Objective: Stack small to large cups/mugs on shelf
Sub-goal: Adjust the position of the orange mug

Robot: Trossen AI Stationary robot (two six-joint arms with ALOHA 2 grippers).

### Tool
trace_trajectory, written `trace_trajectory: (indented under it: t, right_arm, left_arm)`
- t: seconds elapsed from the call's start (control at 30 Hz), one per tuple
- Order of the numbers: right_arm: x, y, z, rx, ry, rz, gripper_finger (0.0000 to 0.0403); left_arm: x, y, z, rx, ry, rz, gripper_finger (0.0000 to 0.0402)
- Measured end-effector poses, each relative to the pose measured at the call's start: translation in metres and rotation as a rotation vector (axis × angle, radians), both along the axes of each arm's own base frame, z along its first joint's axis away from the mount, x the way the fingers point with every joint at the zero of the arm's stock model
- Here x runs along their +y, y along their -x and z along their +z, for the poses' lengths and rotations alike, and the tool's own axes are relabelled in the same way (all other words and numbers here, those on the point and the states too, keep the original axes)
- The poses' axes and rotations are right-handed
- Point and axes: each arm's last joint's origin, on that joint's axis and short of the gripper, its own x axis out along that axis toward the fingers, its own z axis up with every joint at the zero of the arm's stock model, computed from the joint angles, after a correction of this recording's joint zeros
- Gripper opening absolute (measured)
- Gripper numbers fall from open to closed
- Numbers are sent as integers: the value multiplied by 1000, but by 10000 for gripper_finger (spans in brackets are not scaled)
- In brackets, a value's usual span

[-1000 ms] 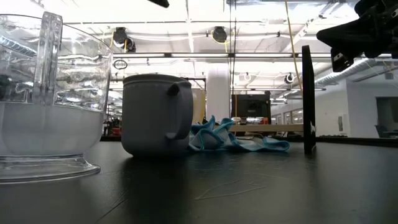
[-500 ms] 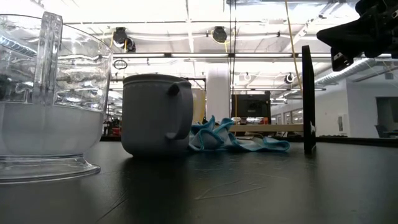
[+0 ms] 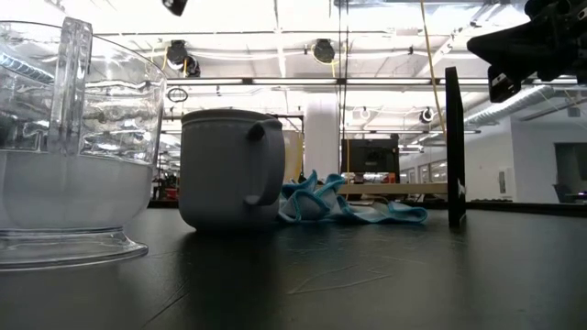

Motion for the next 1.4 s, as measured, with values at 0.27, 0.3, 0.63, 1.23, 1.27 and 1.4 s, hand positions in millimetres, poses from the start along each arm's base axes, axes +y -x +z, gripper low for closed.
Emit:
trace_trajectory:
  t: [0.27,0.3,0.63,1.23,1.27,1.4]
  right_arm:
    - [0,0,3,-22,9,-2,0]
    - [0,0,3,-20,10,-2,0]
    - [1,-4,15,43,40,-11,0]
    - [-23,-37,82,151,20,-163,0]
    - [-25,-41,84,161,19,-160,0]
    - [-34,-60,87,207,16,-141,0]
  left_arm:
    - [-9,26,-56,-117,39,61,1]
    - [-9,28,-63,-122,45,64,1]
    - [-11,35,-88,-119,52,69,2]
    - [-11,35,-88,-120,-3,47,8]
    - [-11,35,-88,-120,-3,47,7]
    - [-11,35,-88,-120,-3,46,3]
